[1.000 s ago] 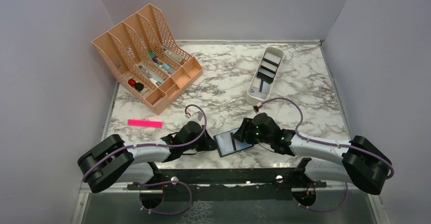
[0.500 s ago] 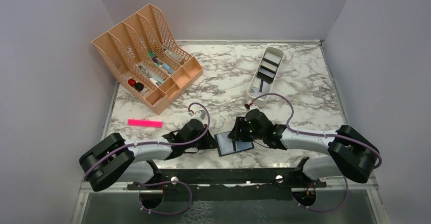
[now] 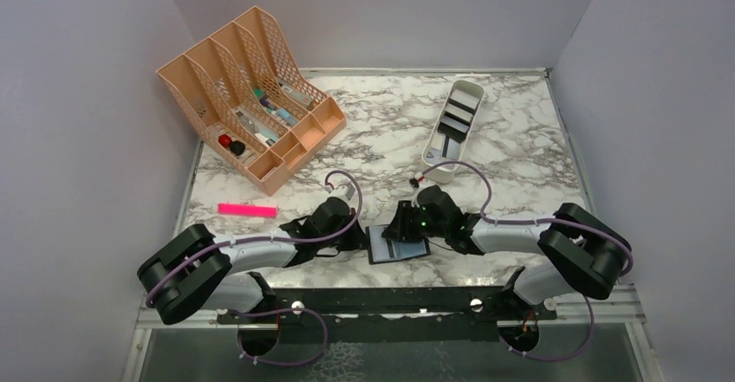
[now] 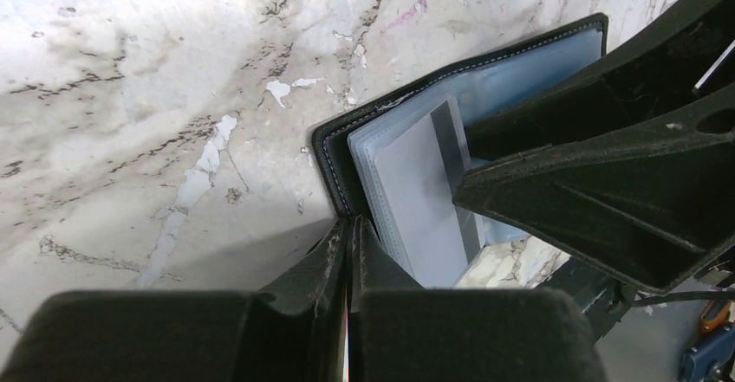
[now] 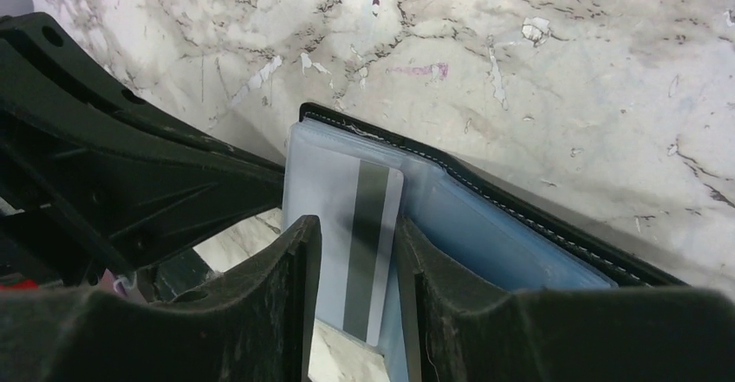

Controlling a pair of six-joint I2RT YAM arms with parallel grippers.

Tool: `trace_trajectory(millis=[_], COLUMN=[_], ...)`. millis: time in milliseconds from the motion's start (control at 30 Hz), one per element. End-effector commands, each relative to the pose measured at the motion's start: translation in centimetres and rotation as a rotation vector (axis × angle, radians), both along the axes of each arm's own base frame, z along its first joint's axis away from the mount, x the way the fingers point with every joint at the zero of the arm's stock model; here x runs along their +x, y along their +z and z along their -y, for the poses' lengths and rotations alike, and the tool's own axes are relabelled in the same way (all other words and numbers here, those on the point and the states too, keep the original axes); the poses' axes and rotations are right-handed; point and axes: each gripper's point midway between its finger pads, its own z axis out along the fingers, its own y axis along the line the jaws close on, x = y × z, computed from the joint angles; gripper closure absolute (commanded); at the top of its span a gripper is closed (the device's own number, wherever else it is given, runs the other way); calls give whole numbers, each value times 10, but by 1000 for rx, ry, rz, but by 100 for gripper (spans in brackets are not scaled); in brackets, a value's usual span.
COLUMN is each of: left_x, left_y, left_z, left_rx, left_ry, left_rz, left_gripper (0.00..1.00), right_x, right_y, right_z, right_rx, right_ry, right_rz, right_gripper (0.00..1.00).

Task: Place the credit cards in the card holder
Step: Insert the credit card into the card holder.

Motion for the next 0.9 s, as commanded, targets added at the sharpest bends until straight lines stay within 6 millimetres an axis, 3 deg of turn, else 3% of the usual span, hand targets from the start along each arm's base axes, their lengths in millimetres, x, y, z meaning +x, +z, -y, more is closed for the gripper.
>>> trace_trajectory(millis=[0,200,367,500,667,867], left_x=[13,19,26,30,33,33], left_y=[3,13,40,61,89,116], left_z=[0,-5,-4,-7,-9,-13], left_rx=[25,53,47,36,26,80], left_ry=[20,41,43,52,37,-37], left_rz=[32,42,95,146,210,280], left_gripper=[95,87,73,62,54,36], right_x=[-22,-2,17,44,97,164], right_y=[7,36,65,88,116,148], right_z=[-8,0,7,16,33,57], right_rx=[100,33,-92,-206,-281,-358], right_ry=[18,-2,50,52,20,35], right_rz=[-84,49,193,320,440,483], right_gripper=[59,53,49,48,47,44])
